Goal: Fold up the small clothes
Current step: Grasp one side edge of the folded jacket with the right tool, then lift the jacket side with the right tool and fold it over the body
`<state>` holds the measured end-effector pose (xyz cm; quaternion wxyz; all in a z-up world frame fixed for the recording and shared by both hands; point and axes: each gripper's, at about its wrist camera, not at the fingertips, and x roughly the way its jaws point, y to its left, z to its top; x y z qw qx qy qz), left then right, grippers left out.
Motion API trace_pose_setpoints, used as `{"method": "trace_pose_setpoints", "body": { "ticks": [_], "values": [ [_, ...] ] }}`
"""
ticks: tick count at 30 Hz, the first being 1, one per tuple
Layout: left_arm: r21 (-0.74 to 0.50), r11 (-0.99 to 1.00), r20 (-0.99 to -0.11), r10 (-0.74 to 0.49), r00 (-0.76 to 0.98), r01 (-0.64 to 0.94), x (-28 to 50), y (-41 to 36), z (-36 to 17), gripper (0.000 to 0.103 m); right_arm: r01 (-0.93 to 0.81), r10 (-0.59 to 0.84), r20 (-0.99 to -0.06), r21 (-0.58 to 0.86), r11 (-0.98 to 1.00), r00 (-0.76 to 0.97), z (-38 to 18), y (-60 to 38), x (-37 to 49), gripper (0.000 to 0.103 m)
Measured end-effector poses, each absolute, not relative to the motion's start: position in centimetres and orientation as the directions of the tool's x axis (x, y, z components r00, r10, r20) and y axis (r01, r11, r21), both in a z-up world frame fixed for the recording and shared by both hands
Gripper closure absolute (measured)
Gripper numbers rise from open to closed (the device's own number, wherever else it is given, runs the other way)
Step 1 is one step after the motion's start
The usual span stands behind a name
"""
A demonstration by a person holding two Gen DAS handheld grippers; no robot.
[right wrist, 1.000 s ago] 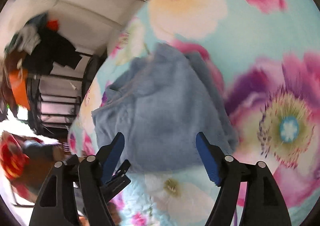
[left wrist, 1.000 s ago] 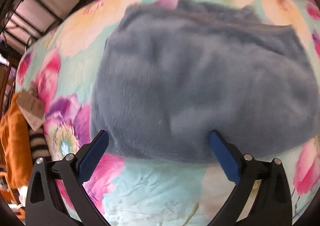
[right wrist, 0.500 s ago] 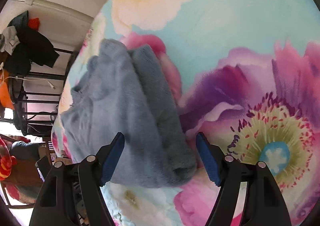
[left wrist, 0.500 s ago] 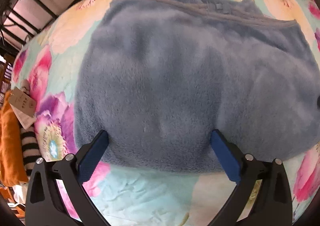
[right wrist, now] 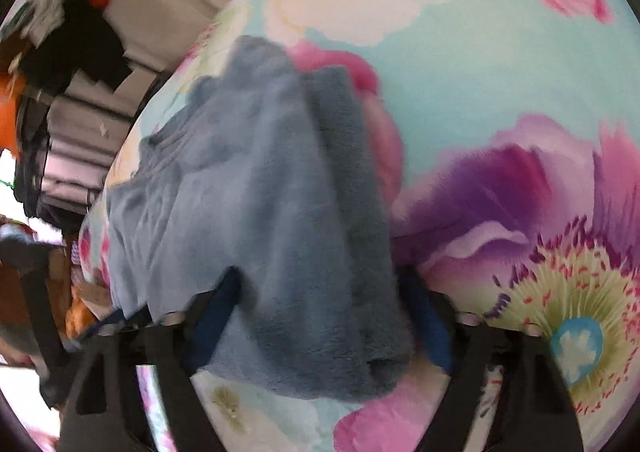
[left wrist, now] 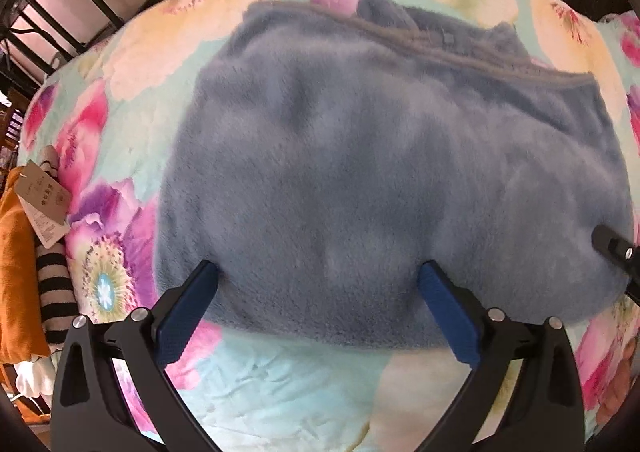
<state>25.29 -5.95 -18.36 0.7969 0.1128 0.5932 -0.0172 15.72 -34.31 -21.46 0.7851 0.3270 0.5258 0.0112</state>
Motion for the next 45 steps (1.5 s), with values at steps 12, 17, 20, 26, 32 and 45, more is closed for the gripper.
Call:
{"method": "trace_pose_setpoints", "body": {
  "ticks": [12,17,20,26,32,45],
  "values": [
    [0.205,0.96,-0.95,0.147,0.276,0.192,24.8,-6.6,-20.2,0.004,0.404,0.484,-0.75,0.655,0.638,0.452,-23.4,-35.4,15.5,0.036],
    [0.202,0.962,-0.95,0.146,0.278,0.186,24.5,-6.6,-19.9,0.004,0.398,0.427,-0.779,0.61,0.685,0.459,-21.0,-34.2,15.8,0.066],
    [0.191,0.965,-0.948,0.134,0.287,0.179,24.4,-7.0,-19.0,0.005,0.379,0.406,-0.77,0.609,0.696,0.493,-18.9,-33.7,15.9,0.068],
    [0.145,0.975,-0.937,0.08,0.339,0.17,24.3,-7.5,-16.3,0.005,0.333,0.363,-0.779,0.569,0.752,0.511,-16.1,-31.5,15.1,0.069],
    [0.135,0.968,-0.942,0.059,0.331,0.212,24.1,-9.0,-16.4,0.005,0.262,0.286,-0.807,0.467,0.844,0.517,-14.4,-29.1,15.9,0.07],
    [0.099,0.981,-0.923,0.027,0.384,0.168,24.9,-7.8,-14.1,0.005,0.173,0.259,-0.804,0.405,0.898,0.535,-9.9,-23.1,17.7,0.07]
  ]
}}
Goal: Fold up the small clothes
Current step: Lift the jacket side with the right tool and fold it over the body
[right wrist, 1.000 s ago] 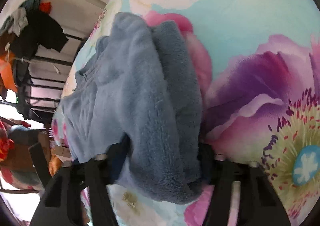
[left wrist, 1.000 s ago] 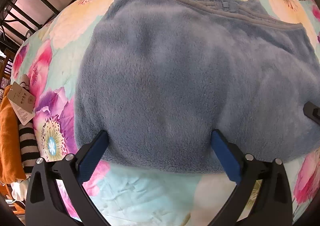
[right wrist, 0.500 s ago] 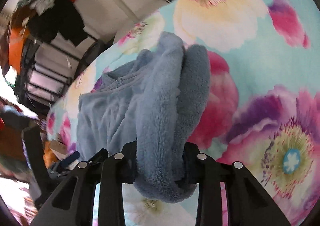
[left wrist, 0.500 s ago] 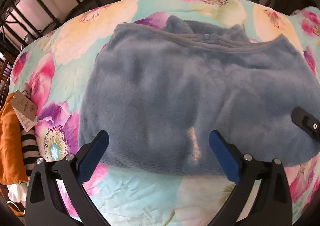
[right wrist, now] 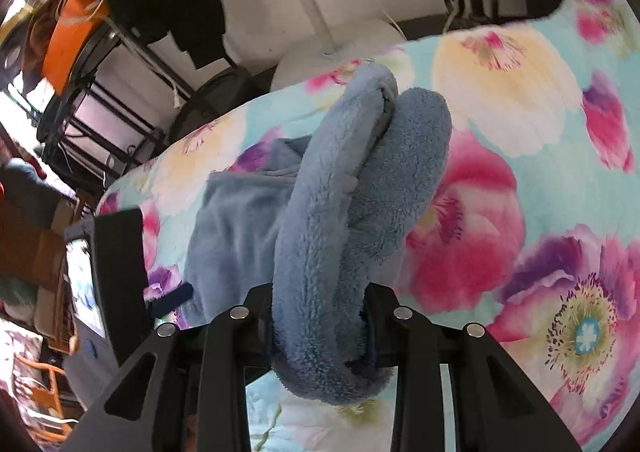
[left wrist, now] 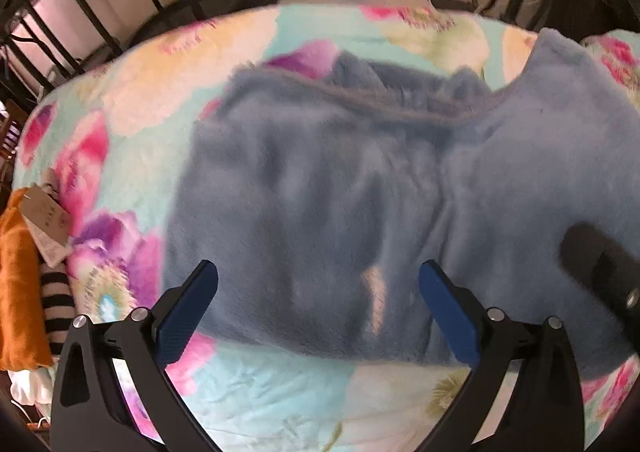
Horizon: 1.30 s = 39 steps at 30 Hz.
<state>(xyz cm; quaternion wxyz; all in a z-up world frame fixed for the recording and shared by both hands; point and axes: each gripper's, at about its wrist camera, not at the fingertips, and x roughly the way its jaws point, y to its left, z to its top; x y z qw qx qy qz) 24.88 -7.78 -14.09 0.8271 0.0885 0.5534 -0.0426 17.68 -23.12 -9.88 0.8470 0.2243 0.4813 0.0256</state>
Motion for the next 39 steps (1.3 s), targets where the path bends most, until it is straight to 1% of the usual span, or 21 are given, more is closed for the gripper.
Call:
{"method": "trace_pose_setpoints", "body": {
  "ticks": [5,8,12,17,19,20,21,23,26,28,31,34,35,36,37,39],
  "values": [
    [0.073,0.992,-0.901,0.021,0.433,0.105,25.7,-5.1,-11.8,0.005,0.144,0.251,-0.802,0.383,0.912,0.542,-8.6,-19.8,19.0,0.07],
    [0.066,0.996,-0.897,0.033,0.44,0.06,26.4,-2.9,-11.4,0.006,0.101,0.24,-0.798,0.35,0.931,0.553,-7.8,-17.0,19.9,0.07],
    [0.053,0.999,-0.903,0.047,0.427,0.002,26.8,0.3,-11.6,0.007,0.042,0.238,-0.799,0.311,0.949,0.553,-7.6,-13.4,20.8,0.071],
    [0.075,0.996,-0.915,0.092,0.394,-0.058,27.0,4.6,-12.9,0.007,-0.023,0.251,-0.81,0.283,0.959,0.53,-8.6,-9.1,21.8,0.07],
    [0.075,0.994,-0.928,0.098,0.359,-0.077,26.9,6.4,-13.8,0.007,-0.065,0.256,-0.817,0.261,0.963,0.517,-9.7,-7.1,22.5,0.066],
    [0.072,0.993,-0.941,0.098,0.324,-0.09,27.0,7.5,-14.5,0.007,-0.077,0.267,-0.819,0.265,0.961,0.508,-10.2,-6.5,22.9,0.056],
    [0.064,0.992,-0.95,0.093,0.297,-0.107,27.0,8.6,-15.1,0.007,-0.095,0.296,-0.821,0.287,0.953,0.488,-11.0,-5.8,23.3,0.043],
    [0.051,0.988,-0.963,0.087,0.254,-0.144,26.8,10.6,-16.1,0.007,-0.113,0.334,-0.819,0.319,0.941,0.466,-12.0,-5.2,23.5,0.036],
    [0.064,0.986,-0.965,0.1,0.242,-0.155,26.5,12.2,-16.3,0.007,-0.136,0.352,-0.811,0.327,0.935,0.467,-11.8,-5.0,23.1,0.032],
    [0.068,0.986,-0.962,0.106,0.251,-0.154,26.3,12.5,-15.9,0.007,-0.144,0.411,-0.778,0.392,0.909,0.475,-10.7,-5.6,23.3,0.032],
    [0.049,0.987,-0.953,0.093,0.287,-0.156,26.1,12.6,-14.3,0.007,-0.156,0.512,-0.697,0.509,0.846,0.501,-8.8,-7.1,23.2,0.032],
    [0.033,0.988,-0.93,0.085,0.357,-0.149,25.7,11.6,-11.9,0.007,-0.136,0.472,-0.678,0.487,0.863,0.564,-6.9,-8.9,22.6,0.034],
    [0.022,0.99,-0.918,0.076,0.388,-0.142,25.7,10.9,-10.9,0.007,-0.123,0.453,-0.674,0.478,0.87,0.584,-6.6,-9.6,22.5,0.036],
    [0.01,0.992,-0.907,0.063,0.417,-0.129,25.6,10.2,-9.9,0.007,-0.104,0.432,-0.672,0.471,0.876,0.601,-6.3,-10.3,22.4,0.041],
    [0.003,0.993,-0.9,0.053,0.433,-0.117,25.6,9.6,-9.4,0.007,-0.066,0.403,-0.671,0.469,0.881,0.623,-6.1,-11.7,22.3,0.043],
    [-0.012,0.997,-0.885,0.022,0.466,-0.071,25.6,7.7,-8.2,0.007,0.023,0.359,-0.676,0.486,0.874,0.644,-6.3,-14.4,22.2,0.053]
  ]
}}
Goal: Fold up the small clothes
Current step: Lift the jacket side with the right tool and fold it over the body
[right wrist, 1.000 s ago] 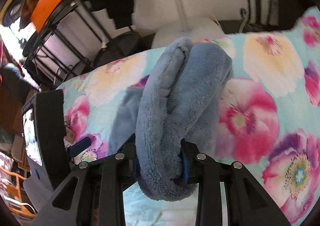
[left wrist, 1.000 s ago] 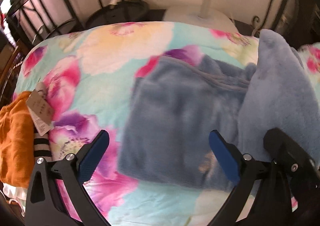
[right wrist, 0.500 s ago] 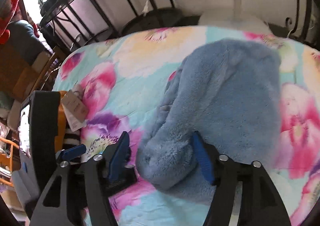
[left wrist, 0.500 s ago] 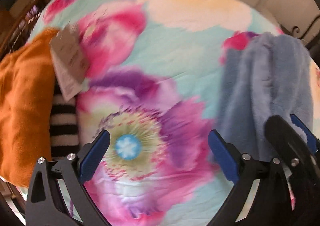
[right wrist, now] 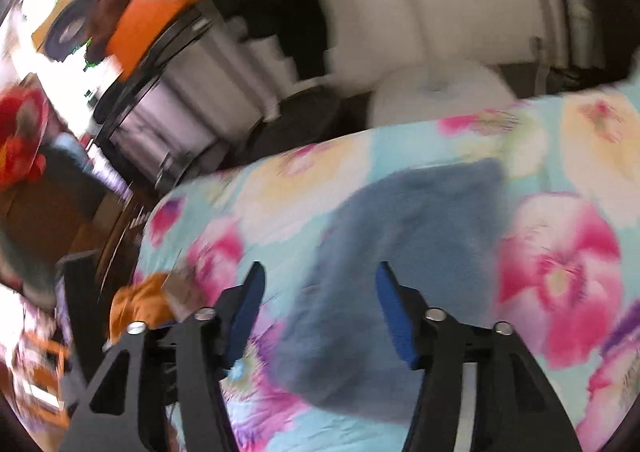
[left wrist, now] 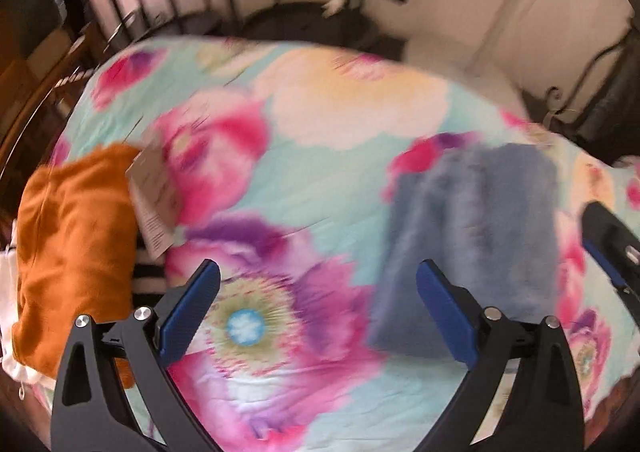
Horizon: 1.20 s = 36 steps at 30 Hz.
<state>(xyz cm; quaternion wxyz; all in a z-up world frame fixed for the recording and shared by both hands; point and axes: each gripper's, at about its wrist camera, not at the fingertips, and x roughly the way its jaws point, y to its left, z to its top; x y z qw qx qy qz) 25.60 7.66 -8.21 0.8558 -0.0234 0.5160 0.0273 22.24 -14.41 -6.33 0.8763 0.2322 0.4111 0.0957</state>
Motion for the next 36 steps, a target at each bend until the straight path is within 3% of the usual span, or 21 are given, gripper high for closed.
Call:
{"method": "trace_pose_setpoints", "body": {
  "ticks": [4,10,17,21,23,27,32,36],
  "values": [
    [0.023,0.999,-0.866,0.002,0.5,0.034,25.5,3.3,-7.5,0.007,0.182,0.282,-0.741,0.477,0.86,0.61,-8.3,-17.9,22.9,0.061],
    [0.21,0.977,-0.88,0.171,0.443,0.041,26.1,1.8,-11.5,0.006,0.219,0.266,-0.789,0.446,0.868,0.554,-11.3,-18.3,24.2,0.062],
    [0.202,0.978,-0.953,0.209,0.219,-0.052,26.6,7.0,-18.7,0.005,0.089,0.216,-0.839,0.298,0.95,0.5,-14.2,-13.3,26.8,0.06],
    [0.234,0.972,-0.941,0.235,0.243,-0.034,26.7,6.9,-17.7,0.005,-0.022,0.086,-0.867,0.086,0.996,0.49,-16.5,-9.2,27.0,0.059],
    [0.203,0.976,-0.931,0.217,0.293,-0.077,26.8,7.4,-15.7,0.006,-0.039,0.06,-0.868,0.047,0.998,0.493,-16.6,-8.6,27.3,0.059],
    [0.104,0.99,-0.912,0.134,0.387,-0.098,27.1,7.2,-12.9,0.006,-0.041,0.071,-0.868,0.058,0.997,0.492,-16.5,-8.8,27.5,0.059],
    [0.232,0.972,-0.935,0.23,0.272,-0.025,27.3,4.6,-17.3,0.005,-0.063,0.13,-0.873,0.114,0.991,0.47,-15.1,-9.9,27.1,0.058],
    [0.211,0.977,-0.94,0.214,0.264,-0.043,27.0,5.2,-17.2,0.004,-0.062,0.179,-0.842,0.171,0.983,0.509,-12.6,-11.0,25.9,0.058]
  ]
}}
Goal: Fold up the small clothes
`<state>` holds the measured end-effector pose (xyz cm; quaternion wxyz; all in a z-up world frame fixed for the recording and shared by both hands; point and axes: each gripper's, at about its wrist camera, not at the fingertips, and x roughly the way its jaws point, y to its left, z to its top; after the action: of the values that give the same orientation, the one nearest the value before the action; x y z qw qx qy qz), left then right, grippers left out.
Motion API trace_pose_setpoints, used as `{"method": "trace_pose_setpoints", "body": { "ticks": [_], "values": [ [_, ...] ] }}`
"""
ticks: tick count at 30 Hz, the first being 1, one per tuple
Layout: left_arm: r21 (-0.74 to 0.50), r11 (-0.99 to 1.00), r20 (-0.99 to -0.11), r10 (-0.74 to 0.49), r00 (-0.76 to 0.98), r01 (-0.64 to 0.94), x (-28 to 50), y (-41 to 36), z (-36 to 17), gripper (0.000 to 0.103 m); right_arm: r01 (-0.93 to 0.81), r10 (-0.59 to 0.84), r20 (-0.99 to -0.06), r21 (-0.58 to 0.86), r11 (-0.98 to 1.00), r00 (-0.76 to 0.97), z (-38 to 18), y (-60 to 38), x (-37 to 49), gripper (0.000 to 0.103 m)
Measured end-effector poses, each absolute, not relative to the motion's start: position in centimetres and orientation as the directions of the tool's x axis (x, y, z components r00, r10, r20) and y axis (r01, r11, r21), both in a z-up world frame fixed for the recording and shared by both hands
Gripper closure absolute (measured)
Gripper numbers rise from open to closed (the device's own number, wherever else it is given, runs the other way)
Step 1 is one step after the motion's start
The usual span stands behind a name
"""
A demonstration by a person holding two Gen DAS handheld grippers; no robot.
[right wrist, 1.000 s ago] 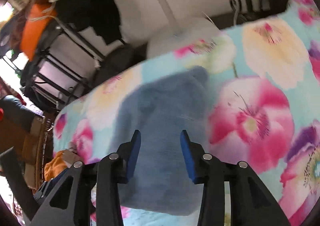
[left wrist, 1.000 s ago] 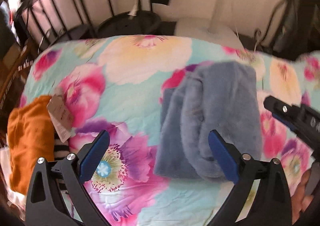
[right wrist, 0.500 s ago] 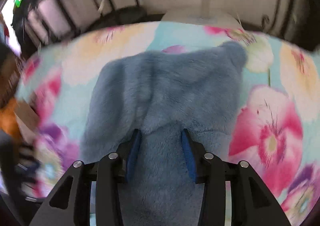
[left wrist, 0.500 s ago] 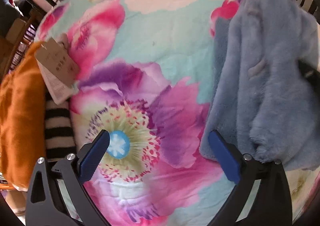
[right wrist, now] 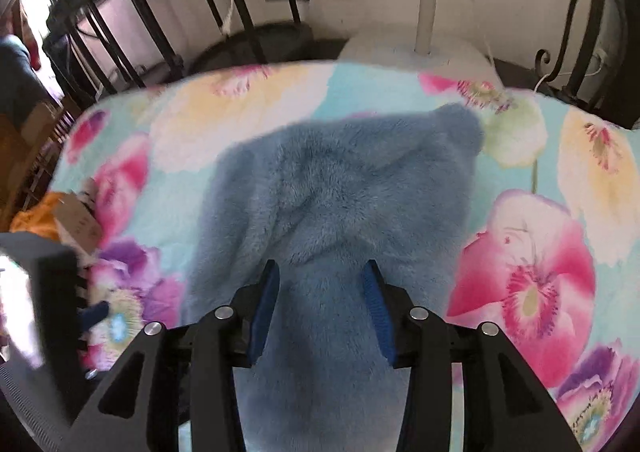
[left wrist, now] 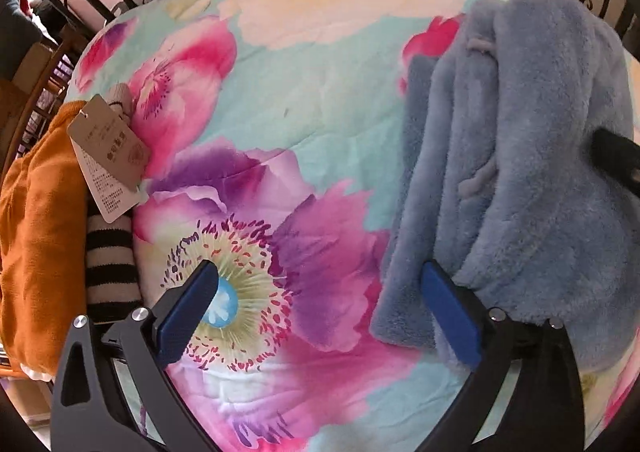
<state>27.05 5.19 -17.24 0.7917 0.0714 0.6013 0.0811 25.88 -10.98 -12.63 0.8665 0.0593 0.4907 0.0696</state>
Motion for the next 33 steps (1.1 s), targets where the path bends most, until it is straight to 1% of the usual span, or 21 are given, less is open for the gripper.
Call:
{"method": "trace_pose_setpoints", "body": {
  "ticks": [5,8,10,13,14,15,16,18,20,21,23,25,26,27,28,29,30,33],
  "values": [
    [0.232,0.972,-0.932,0.232,0.277,-0.034,27.1,5.3,-17.8,0.004,-0.061,0.178,-0.825,0.172,0.983,0.537,-10.1,-12.5,23.2,0.059],
    [0.228,0.973,-0.934,0.23,0.273,-0.039,27.2,5.2,-18.1,0.004,-0.055,0.166,-0.855,0.159,0.986,0.491,-11.2,-13.0,21.8,0.059],
    [0.233,0.972,-0.935,0.235,0.264,-0.039,27.4,5.4,-18.5,0.004,-0.068,0.164,-0.887,0.149,0.986,0.432,-13.4,-12.7,21.1,0.059],
    [0.252,0.967,-0.936,0.25,0.249,-0.026,27.3,4.8,-19.4,0.004,-0.092,0.13,-0.927,0.103,0.99,0.353,-16.9,-12.3,21.1,0.052],
    [0.256,0.966,-0.935,0.254,0.248,-0.024,27.4,4.7,-19.6,0.004,-0.08,0.14,-0.931,0.119,0.99,0.337,-17.7,-12.7,21.4,0.045],
    [0.262,0.965,-0.933,0.259,0.251,-0.025,27.3,4.7,-19.8,0.004,-0.04,0.17,-0.932,0.166,0.985,0.319,-18.3,-13.5,21.7,0.038],
    [0.265,0.964,-0.931,0.263,0.252,-0.025,27.4,4.6,-19.8,0.004,-0.002,0.212,-0.93,0.222,0.975,0.299,-18.8,-14.3,22.0,0.036],
    [0.255,0.966,-0.935,0.255,0.248,-0.032,27.5,4.7,-19.9,0.004,0.073,0.296,-0.917,0.325,0.943,0.266,-20.0,-15.8,22.5,0.024],
    [0.245,0.969,-0.938,0.247,0.243,-0.037,27.7,4.8,-20.0,0.004,0.1,0.329,-0.908,0.365,0.926,0.261,-20.5,-16.6,22.6,0.021],
    [0.245,0.969,-0.938,0.246,0.244,-0.037,27.8,4.8,-19.9,0.004,0.097,0.326,-0.908,0.362,0.927,0.264,-20.4,-16.6,22.6,0.021],
    [0.239,0.97,-0.939,0.242,0.245,-0.043,27.9,4.9,-19.8,0.004,0.053,0.266,-0.917,0.294,0.954,0.297,-18.7,-15.9,22.8,0.021],
    [0.224,0.973,-0.942,0.229,0.244,-0.048,28.2,5.5,-19.7,0.004,0.009,0.205,-0.913,0.222,0.975,0.353,-16.3,-15.0,23.1,0.026],
    [0.215,0.975,-0.945,0.221,0.24,-0.051,28.2,5.8,-19.7,0.004,-0.001,0.185,-0.903,0.2,0.98,0.388,-15.1,-14.7,23.2,0.031],
    [0.21,0.976,-0.947,0.216,0.239,-0.052,28.3,6.0,-19.7,0.004,-0.006,0.156,-0.88,0.172,0.985,0.448,-13.3,-14.3,23.2,0.032],
    [0.208,0.977,-0.947,0.214,0.24,-0.051,28.3,6.2,-19.7,0.004,-0.009,0.147,-0.863,0.163,0.987,0.483,-12.5,-14.3,23.3,0.033],
    [0.207,0.977,-0.947,0.213,0.241,-0.051,28.3,6.4,-19.6,0.004,-0.014,0.146,-0.847,0.162,0.987,0.512,-11.7,-14.1,23.5,0.037],
    [0.208,0.977,-0.946,0.214,0.242,-0.052,28.4,6.6,-19.6,0.004,-0.016,0.151,-0.834,0.168,0.986,0.532,-11.1,-14.1,23.9,0.044],
    [0.207,0.977,-0.946,0.213,0.244,-0.048,28.4,6.6,-19.7,0.004,-0.012,0.191,-0.817,0.221,0.975,0.544,-10.7,-13.5,25.7,0.051]
  ]
}}
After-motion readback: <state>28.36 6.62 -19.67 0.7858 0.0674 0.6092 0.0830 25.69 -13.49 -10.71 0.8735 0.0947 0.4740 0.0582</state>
